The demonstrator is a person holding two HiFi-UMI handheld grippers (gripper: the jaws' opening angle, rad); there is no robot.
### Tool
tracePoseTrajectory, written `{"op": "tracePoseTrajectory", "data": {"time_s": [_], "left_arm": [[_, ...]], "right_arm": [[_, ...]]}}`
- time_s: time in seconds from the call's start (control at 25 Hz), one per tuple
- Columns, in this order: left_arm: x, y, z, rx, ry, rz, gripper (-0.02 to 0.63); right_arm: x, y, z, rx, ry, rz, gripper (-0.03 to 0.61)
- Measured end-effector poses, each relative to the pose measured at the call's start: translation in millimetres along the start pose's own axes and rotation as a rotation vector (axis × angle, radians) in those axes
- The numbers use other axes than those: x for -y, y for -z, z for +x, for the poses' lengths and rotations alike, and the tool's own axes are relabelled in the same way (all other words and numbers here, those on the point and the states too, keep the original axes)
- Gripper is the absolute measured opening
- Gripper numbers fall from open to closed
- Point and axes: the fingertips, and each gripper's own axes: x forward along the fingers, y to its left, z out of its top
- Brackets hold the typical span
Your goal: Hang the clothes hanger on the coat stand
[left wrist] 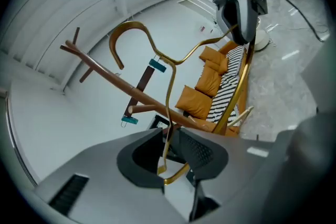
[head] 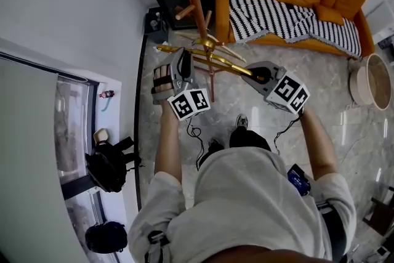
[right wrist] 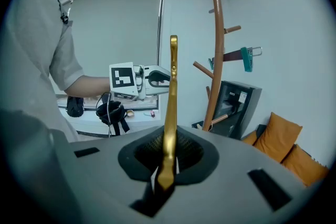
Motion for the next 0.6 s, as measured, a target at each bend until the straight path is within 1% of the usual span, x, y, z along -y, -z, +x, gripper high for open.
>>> {"op": "tracePoseTrajectory", "data": {"time_s": [0.08, 0.2, 0.28, 0.32, 0.44, 0.48, 0.52, 0.6], "left_arm": [[0.4, -1.4, 7.2, -0.004, -0.003, 0.023, 0.098], [2.3, 2.4, 15.2, -0.039, -0.004, 0.058, 0.090], [2.7, 5.6, 17.4, -0.061, -0.002, 0.064, 0.043], [2.8, 6.6, 17.6, -0.069, -0.002, 0.066, 0.031], [5.3, 10.5, 16.7, -0.099, 0.011, 0.072, 0.025], [6.3, 13.0, 16.2, -0.113, 0.022, 0.062, 0.025], [7.2, 15.9, 15.7, -0.127, 0.034, 0.047, 0.025], [8.9, 22.0, 14.8, -0.155, 0.051, 0.015, 0.025]], "right_arm": [[3.8, -1.5, 0.7, 0.003, -0.020, -0.012, 0.026], [9.8, 1.0, 1.9, -0.011, -0.037, -0.037, 0.026], [13.6, 3.4, 3.6, -0.019, -0.042, -0.050, 0.026], [15.0, 3.9, 4.3, -0.019, -0.047, -0.052, 0.026], [17.8, 4.2, 6.2, -0.026, -0.044, -0.072, 0.028], [20.4, 4.2, 7.5, -0.034, -0.020, -0.095, 0.028], [24.7, 4.4, 9.3, -0.051, 0.022, -0.131, 0.028], [36.0, 6.3, 13.5, -0.109, 0.137, -0.236, 0.028]]}}
